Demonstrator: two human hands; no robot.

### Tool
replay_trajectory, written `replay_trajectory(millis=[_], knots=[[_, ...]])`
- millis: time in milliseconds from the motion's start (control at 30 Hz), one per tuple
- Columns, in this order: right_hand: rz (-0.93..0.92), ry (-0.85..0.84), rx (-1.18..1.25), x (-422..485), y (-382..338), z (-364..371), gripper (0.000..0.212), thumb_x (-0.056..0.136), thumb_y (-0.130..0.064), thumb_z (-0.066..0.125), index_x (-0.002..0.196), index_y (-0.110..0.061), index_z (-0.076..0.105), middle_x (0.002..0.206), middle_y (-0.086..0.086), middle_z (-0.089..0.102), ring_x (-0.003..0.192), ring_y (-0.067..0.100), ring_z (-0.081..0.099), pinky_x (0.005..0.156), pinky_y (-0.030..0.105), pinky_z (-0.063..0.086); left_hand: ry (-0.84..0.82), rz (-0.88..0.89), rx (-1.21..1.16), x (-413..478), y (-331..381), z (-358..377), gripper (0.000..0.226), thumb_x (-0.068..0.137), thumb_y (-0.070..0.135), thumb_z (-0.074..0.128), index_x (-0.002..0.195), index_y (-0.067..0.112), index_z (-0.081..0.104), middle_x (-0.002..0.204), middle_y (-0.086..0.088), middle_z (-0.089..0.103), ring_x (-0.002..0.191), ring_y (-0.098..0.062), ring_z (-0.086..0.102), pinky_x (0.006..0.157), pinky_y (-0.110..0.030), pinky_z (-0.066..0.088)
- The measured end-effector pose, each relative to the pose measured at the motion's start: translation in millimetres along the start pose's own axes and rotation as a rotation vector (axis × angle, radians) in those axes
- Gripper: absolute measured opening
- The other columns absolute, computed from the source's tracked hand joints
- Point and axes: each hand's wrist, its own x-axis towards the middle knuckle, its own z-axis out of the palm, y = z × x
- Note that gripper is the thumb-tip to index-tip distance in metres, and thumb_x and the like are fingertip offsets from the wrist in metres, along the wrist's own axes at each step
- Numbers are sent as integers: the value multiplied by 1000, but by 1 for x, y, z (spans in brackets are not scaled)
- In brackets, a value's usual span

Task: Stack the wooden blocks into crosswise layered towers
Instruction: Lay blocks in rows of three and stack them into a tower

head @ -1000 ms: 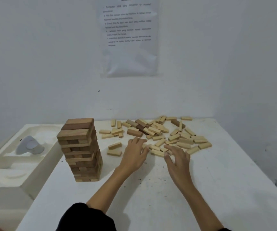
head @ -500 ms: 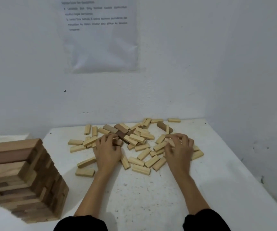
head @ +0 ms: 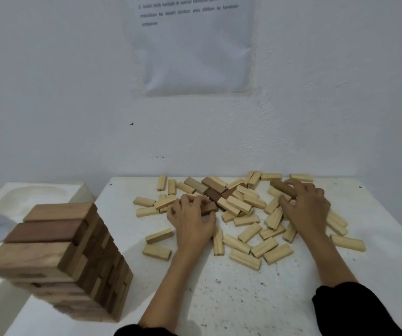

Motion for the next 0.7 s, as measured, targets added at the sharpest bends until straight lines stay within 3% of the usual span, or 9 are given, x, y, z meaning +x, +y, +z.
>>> replay_trajectory(millis=[133, 267, 433, 567, 633, 700], knots=[[2, -29, 5, 1, 0, 0, 26, 83, -29, 61, 108, -23, 65, 106, 9, 61, 103, 30, 50, 91, 41, 31, 33, 74, -51, -1, 1, 0, 35, 77, 15, 66, 109, 24, 57, 119, 2, 45, 120, -20, 31, 106, -35, 4], [69, -57, 94, 2, -2, -6, 21, 80, -28, 66, 100, -25, 65, 98, 8, 61, 100, 29, 52, 91, 39, 33, 35, 164, -131, -4, 3, -1, 43, 66, -2, 51, 99, 26, 53, 112, 8, 46, 115, -15, 33, 105, -33, 0], [30, -75, 229, 2, -2, -10, 22, 77, -23, 72, 98, -23, 65, 96, 8, 61, 92, 28, 57, 86, 40, 43, -121, 260, -109, -2, 1, -3, 42, 65, 0, 41, 100, 23, 47, 142, 10, 35, 137, -10, 14, 111, -44, -7], [24, -97, 384, 5, 2, -12, 20, 77, -7, 70, 86, -25, 66, 101, 9, 59, 84, 20, 59, 67, 21, 41, -186, 301, -59, -2, 1, -2, 38, 69, 2, 35, 99, 21, 49, 144, 15, 35, 141, -7, 10, 109, -40, -14], [24, -81, 461, 6, 0, -15, 29, 75, 3, 68, 84, -25, 67, 100, 6, 58, 83, 17, 58, 65, 6, 37, -165, 296, -31, -4, 1, -4, 40, 67, 8, 31, 100, 21, 51, 140, 16, 39, 137, -10, 18, 109, -43, -14], [-7, -51, 551, 5, -7, -20, 31, 76, 7, 66, 88, -22, 68, 99, 5, 57, 87, 17, 56, 70, 4, 38, -140, 290, 15, -5, 2, -7, 47, 68, 14, 28, 108, 23, 51, 135, 15, 40, 127, -14, 27, 110, -45, -12]])
